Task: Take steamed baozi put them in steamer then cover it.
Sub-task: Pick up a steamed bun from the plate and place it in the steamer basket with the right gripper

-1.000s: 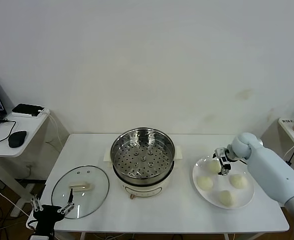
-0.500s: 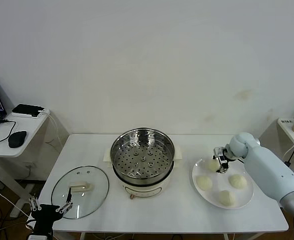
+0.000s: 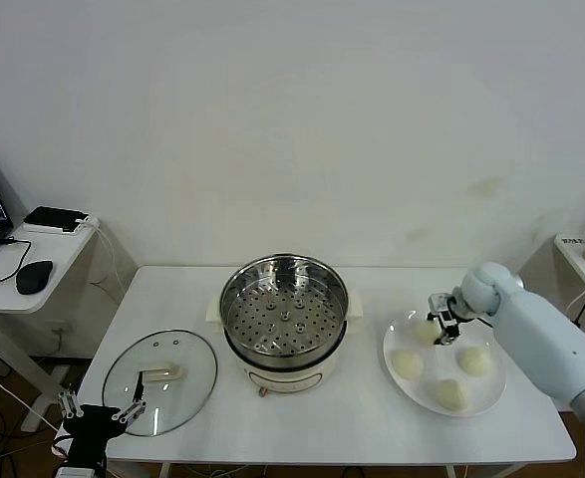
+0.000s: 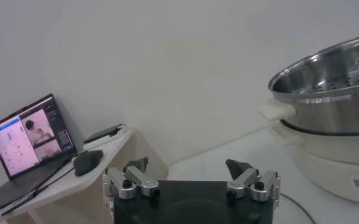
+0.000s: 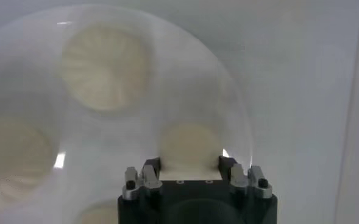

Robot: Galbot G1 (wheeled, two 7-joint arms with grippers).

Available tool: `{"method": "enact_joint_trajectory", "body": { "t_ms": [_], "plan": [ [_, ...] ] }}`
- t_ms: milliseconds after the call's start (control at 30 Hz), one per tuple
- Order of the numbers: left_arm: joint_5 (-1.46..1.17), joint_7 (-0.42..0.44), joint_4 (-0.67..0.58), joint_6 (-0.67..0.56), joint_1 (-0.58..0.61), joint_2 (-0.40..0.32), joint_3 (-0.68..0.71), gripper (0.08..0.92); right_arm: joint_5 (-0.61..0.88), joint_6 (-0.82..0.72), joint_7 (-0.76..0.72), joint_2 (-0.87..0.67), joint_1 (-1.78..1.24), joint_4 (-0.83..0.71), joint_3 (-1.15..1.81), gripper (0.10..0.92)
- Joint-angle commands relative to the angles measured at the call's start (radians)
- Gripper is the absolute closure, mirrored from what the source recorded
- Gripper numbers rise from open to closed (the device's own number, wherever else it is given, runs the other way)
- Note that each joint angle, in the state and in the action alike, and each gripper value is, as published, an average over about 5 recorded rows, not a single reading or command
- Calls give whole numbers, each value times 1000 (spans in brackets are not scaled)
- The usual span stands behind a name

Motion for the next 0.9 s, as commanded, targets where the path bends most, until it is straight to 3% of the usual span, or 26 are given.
{"method": "enact_joint_trajectory", "body": {
  "t_ms": [33,300,900],
  "plan": [
    [-2,0,5,0,-7,7,4,177,109,-10,-3,-94,57,115,-29,432],
    [-17,2,15,3,-23,15,14,177,290,-38,-6,-96,348,136,-195,425],
    [-36,4,22,3,-28,22,-8,177,527,-10,47,269,722,120,-555,423]
  ]
}}
